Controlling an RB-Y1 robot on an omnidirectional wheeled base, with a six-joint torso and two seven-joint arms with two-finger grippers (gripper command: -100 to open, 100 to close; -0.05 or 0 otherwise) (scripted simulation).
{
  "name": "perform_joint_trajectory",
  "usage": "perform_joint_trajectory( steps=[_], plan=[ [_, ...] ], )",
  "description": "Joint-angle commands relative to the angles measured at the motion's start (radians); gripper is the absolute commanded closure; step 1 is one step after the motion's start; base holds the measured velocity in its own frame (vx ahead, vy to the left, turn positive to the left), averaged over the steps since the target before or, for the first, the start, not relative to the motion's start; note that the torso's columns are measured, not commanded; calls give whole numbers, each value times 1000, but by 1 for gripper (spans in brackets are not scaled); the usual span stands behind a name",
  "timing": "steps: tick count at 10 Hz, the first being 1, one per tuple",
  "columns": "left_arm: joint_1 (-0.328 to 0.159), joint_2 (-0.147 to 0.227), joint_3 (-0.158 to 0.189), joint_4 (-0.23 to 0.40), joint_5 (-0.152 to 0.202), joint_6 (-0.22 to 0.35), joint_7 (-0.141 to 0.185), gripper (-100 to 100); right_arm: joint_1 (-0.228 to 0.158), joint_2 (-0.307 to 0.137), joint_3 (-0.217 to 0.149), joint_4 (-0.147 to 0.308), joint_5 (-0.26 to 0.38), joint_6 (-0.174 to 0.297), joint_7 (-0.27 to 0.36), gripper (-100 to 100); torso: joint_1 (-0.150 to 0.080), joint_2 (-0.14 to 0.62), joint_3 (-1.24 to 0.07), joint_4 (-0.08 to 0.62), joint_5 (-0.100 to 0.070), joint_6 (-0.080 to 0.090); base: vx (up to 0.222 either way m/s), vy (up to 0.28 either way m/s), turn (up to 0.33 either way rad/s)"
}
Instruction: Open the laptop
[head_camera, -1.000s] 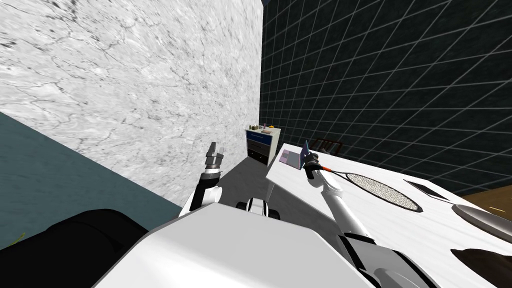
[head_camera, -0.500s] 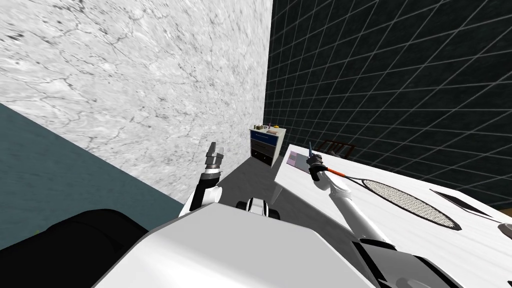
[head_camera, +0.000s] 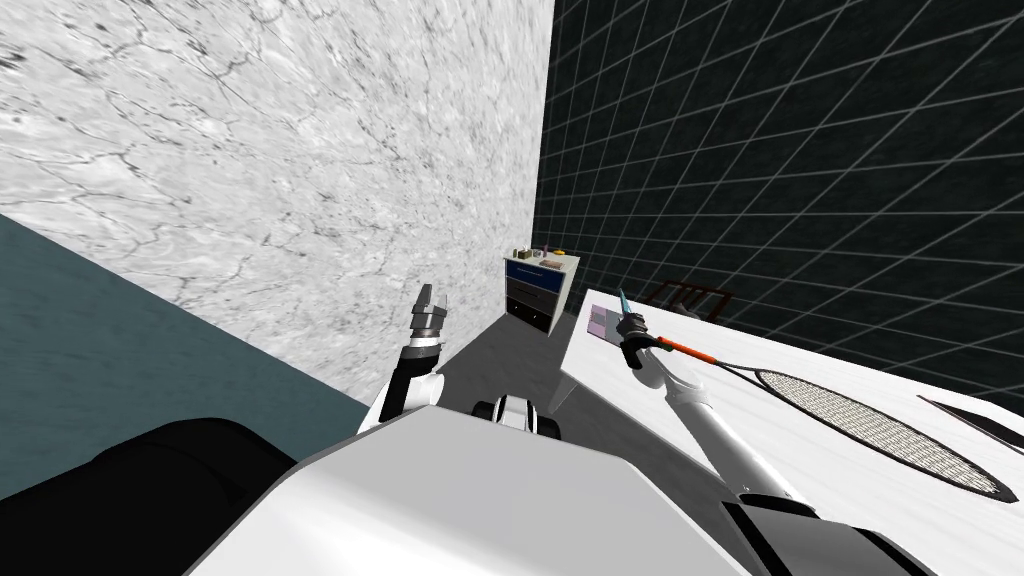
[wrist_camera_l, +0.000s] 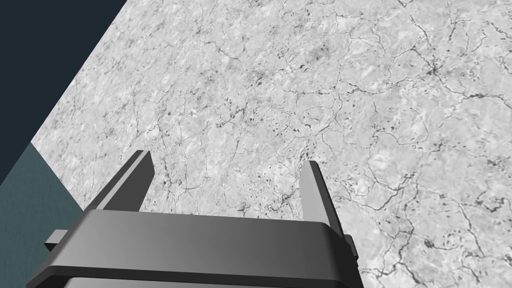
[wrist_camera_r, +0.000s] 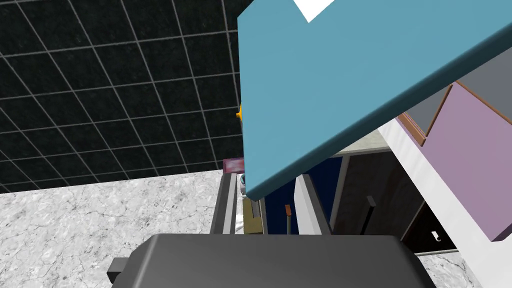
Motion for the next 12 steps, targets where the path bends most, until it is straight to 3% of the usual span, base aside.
perform_joint_trajectory(
  steps=[1,6,7,8,12],
  plan=[
    [0,0,0,0,0,0,0,0,10,3,1,18,42,2,27,100,-1,1,1,1,1,-1,42,22,5],
    [0,0,0,0,0,0,0,0,57,-22,41,25,107,31,115,100,5,2,1,1,2,-3,50,64,15],
    [0,0,0,0,0,0,0,0,42,-62,36,45,61,1,96,-100,5,2,2,2,2,-3,19,85,10],
    [0,0,0,0,0,0,0,0,42,-62,36,45,61,1,96,-100,4,3,2,2,1,-3,-8,59,0],
    [0,0,0,0,0,0,0,0,19,-141,37,86,-3,-48,86,-100,4,1,1,2,2,-2,-15,56,3]
  ],
)
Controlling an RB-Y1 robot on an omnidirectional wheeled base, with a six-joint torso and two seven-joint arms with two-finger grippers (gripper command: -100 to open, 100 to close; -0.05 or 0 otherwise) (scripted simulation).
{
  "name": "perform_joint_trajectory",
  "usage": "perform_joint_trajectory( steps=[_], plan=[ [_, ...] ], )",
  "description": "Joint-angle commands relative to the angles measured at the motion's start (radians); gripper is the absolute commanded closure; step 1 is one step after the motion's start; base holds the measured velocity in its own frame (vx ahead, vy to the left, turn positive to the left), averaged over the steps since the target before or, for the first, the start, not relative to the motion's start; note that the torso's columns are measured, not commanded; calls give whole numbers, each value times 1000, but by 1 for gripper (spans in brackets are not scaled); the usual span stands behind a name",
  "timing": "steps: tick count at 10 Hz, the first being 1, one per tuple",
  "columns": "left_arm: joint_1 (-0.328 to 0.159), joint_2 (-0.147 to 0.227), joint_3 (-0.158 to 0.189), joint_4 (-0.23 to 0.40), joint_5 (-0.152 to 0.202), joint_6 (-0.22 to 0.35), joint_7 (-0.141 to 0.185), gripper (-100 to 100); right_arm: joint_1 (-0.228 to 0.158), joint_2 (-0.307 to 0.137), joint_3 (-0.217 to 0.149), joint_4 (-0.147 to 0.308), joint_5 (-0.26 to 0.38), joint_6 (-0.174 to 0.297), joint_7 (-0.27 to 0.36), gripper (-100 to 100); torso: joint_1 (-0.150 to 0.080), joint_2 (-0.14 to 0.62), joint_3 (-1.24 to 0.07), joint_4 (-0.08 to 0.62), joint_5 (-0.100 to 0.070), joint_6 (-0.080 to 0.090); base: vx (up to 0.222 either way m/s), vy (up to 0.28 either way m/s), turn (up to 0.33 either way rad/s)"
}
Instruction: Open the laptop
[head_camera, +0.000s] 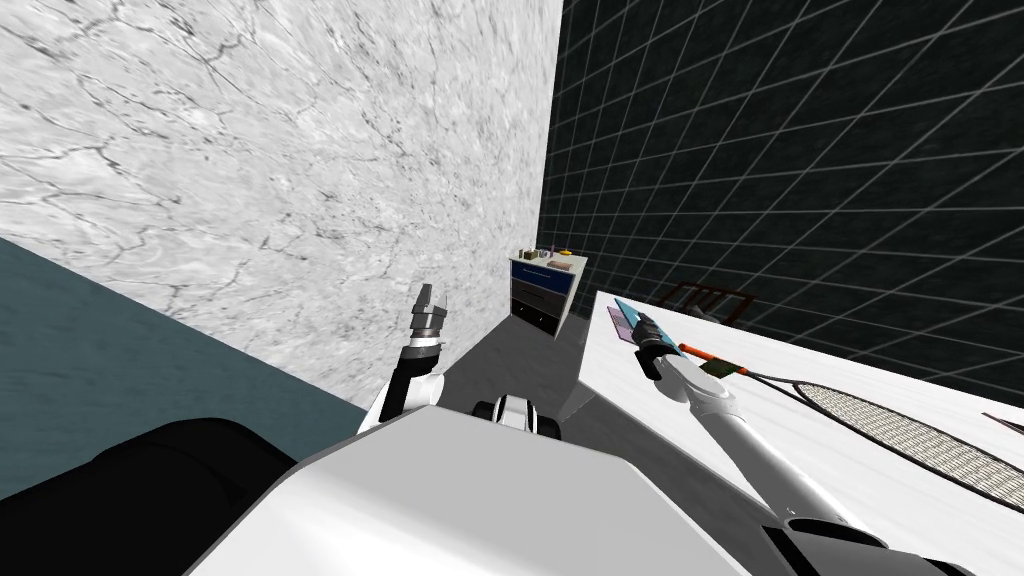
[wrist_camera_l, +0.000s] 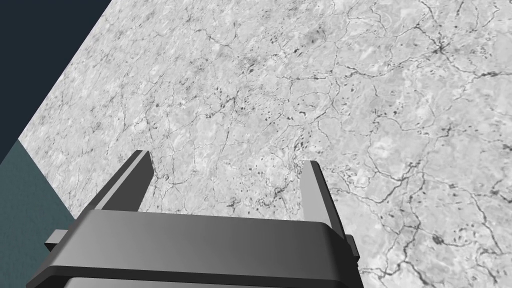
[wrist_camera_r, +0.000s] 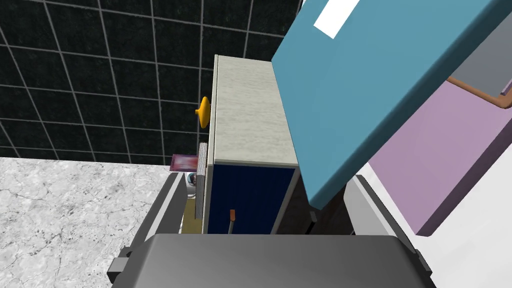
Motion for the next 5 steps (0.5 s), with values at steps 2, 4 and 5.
perform_joint_trajectory(
  steps=[2,4,5],
  plan=[
    [0,0,0,0,0,0,0,0,-24,-74,5,34,-64,-41,-7,-100,2,0,0,0,1,-1,-1,67,2],
    [0,0,0,0,0,0,0,0,-36,-114,5,55,-96,-66,-12,-100,0,0,0,0,0,0,1,68,9],
    [0,0,0,0,0,0,0,0,-36,-104,9,53,-90,-59,-10,-100,0,1,0,0,0,0,2,26,-3]
  ],
)
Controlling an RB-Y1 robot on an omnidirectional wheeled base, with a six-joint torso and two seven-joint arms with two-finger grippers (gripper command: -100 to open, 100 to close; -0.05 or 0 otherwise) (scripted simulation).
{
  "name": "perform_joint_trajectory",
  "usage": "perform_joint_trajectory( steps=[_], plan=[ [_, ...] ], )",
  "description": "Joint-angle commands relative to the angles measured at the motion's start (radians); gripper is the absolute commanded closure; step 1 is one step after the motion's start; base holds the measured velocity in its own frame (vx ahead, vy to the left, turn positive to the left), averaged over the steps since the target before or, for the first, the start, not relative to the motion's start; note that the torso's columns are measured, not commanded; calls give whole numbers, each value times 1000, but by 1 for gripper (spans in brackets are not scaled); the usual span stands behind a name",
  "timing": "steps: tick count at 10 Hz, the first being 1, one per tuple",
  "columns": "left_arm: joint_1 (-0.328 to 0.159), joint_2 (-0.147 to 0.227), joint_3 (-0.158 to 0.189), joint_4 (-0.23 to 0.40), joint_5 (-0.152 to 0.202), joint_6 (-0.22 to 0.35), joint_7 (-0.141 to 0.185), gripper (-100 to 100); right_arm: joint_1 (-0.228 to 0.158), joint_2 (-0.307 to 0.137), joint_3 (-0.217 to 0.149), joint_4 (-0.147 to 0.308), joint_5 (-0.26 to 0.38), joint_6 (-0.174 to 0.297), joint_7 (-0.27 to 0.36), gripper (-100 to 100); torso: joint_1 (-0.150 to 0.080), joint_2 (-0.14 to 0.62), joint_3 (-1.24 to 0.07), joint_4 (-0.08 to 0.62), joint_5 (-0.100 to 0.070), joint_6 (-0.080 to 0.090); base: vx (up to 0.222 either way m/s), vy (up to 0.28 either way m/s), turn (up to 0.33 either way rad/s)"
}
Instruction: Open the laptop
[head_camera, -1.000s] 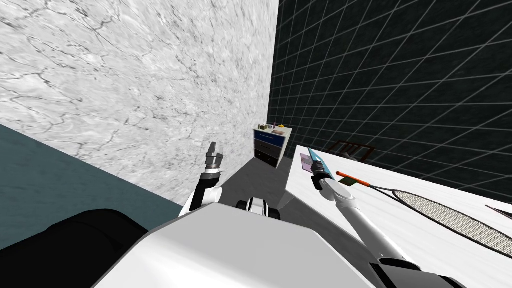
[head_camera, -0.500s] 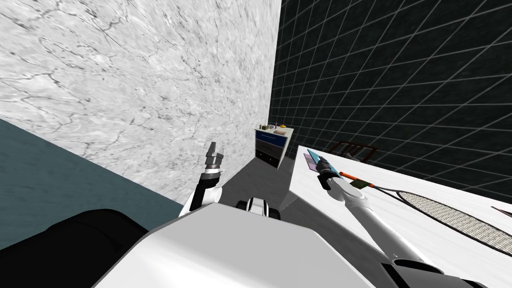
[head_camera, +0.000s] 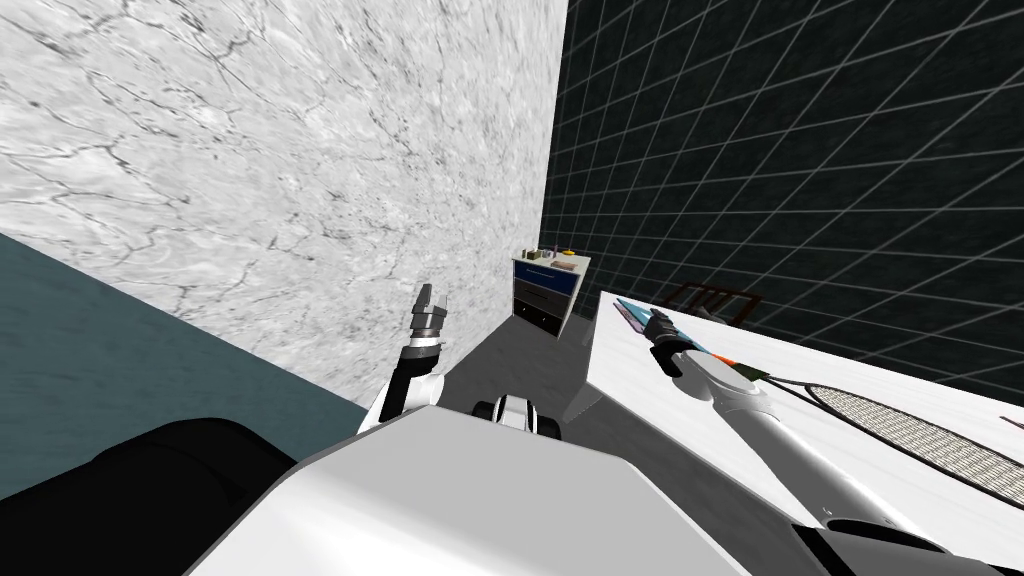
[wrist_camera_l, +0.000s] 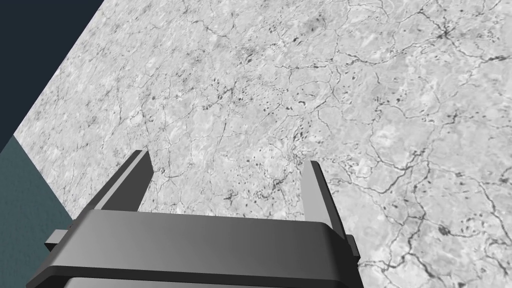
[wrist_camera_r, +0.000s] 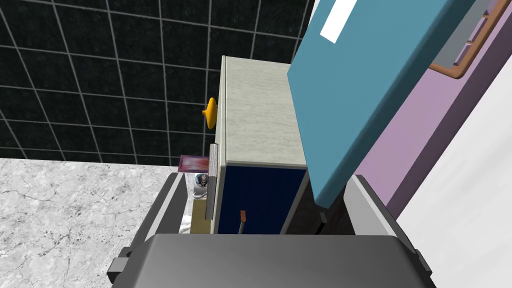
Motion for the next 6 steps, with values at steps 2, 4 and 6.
perform_joint_trajectory(
  steps=[2,4,6],
  plan=[
    [0,0,0,0,0,0,0,0,0,-1,2,0,-3,-1,-1,0,-3,-1,0,-1,-1,0,0,3,2],
    [0,0,0,0,0,0,0,0,2,0,3,1,-3,-2,-1,0,-1,0,0,0,0,0,0,0,0],
    [0,0,0,0,0,0,0,0,2,-1,2,1,-3,-1,-1,0,0,-1,0,-1,-1,0,0,0,0]
  ],
)
